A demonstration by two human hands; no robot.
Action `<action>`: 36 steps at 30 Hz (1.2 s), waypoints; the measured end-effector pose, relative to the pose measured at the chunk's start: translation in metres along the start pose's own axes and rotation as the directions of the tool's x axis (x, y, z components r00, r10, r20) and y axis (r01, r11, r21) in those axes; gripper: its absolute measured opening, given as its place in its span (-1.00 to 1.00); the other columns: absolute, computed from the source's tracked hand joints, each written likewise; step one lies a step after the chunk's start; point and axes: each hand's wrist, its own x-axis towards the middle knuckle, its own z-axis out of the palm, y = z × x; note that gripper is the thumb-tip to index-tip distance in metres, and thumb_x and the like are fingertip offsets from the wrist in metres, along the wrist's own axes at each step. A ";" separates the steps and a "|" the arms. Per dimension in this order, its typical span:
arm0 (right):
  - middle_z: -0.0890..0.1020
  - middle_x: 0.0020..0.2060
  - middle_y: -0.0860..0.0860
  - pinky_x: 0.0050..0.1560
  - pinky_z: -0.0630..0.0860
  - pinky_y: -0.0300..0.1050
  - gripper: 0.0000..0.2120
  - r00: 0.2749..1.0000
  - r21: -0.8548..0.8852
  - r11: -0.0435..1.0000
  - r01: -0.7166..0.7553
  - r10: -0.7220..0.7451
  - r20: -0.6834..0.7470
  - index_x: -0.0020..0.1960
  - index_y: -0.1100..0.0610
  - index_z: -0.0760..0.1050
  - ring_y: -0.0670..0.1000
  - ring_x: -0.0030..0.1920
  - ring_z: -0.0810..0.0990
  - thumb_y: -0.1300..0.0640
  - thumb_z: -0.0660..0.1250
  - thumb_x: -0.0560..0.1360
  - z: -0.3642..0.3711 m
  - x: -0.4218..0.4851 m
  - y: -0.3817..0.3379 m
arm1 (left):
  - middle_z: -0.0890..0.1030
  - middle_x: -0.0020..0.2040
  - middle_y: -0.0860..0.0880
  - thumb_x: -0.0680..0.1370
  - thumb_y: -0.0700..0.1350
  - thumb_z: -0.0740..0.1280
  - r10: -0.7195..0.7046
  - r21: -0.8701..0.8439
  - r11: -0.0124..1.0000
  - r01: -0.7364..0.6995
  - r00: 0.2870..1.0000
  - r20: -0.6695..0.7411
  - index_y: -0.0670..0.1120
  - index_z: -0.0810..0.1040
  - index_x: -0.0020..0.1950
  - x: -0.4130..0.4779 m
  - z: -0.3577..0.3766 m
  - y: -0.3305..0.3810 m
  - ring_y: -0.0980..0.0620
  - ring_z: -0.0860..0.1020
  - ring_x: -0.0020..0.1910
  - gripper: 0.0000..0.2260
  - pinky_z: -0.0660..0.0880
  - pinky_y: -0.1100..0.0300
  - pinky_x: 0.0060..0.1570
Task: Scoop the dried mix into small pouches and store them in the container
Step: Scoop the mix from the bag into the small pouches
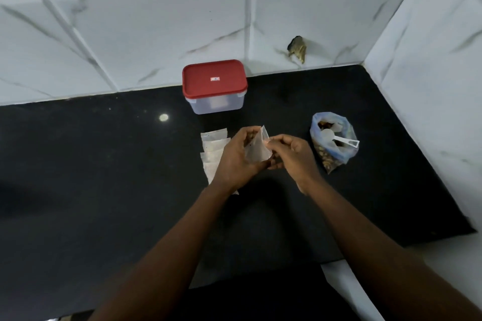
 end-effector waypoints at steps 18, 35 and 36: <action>0.72 -0.25 -0.02 -0.26 0.63 -0.29 -0.95 0.971 -0.259 0.966 0.018 -0.079 -0.227 -0.04 0.10 0.67 -0.11 -0.24 0.72 0.16 0.49 0.50 -0.116 0.014 0.006 | 0.60 0.18 0.12 0.35 0.06 0.61 0.151 0.072 0.985 -0.157 0.985 0.078 0.02 0.51 0.29 0.049 0.096 0.041 0.21 0.58 0.17 -0.43 0.55 0.26 0.17; 0.56 0.00 -0.27 0.21 0.53 -0.08 -0.89 0.999 -0.488 0.872 0.043 -0.029 0.035 -0.06 -0.20 0.57 -0.25 0.08 0.53 -0.17 0.46 0.48 -0.145 0.031 0.008 | 0.52 0.24 0.15 0.40 0.14 0.57 0.117 0.327 0.934 -0.143 0.988 0.097 0.10 0.46 0.31 0.075 0.128 0.032 0.20 0.45 0.20 -0.45 0.31 0.14 0.30; 0.58 0.04 -0.24 0.21 0.54 -0.07 -0.91 0.999 -0.470 0.882 0.046 -0.032 0.038 -0.05 -0.19 0.58 -0.23 0.09 0.55 -0.09 0.48 0.49 -0.146 0.032 0.008 | 0.51 0.25 0.14 0.40 0.13 0.57 0.112 0.339 0.930 -0.144 0.987 0.112 0.10 0.46 0.33 0.076 0.129 0.032 0.20 0.42 0.20 -0.44 0.26 0.23 0.24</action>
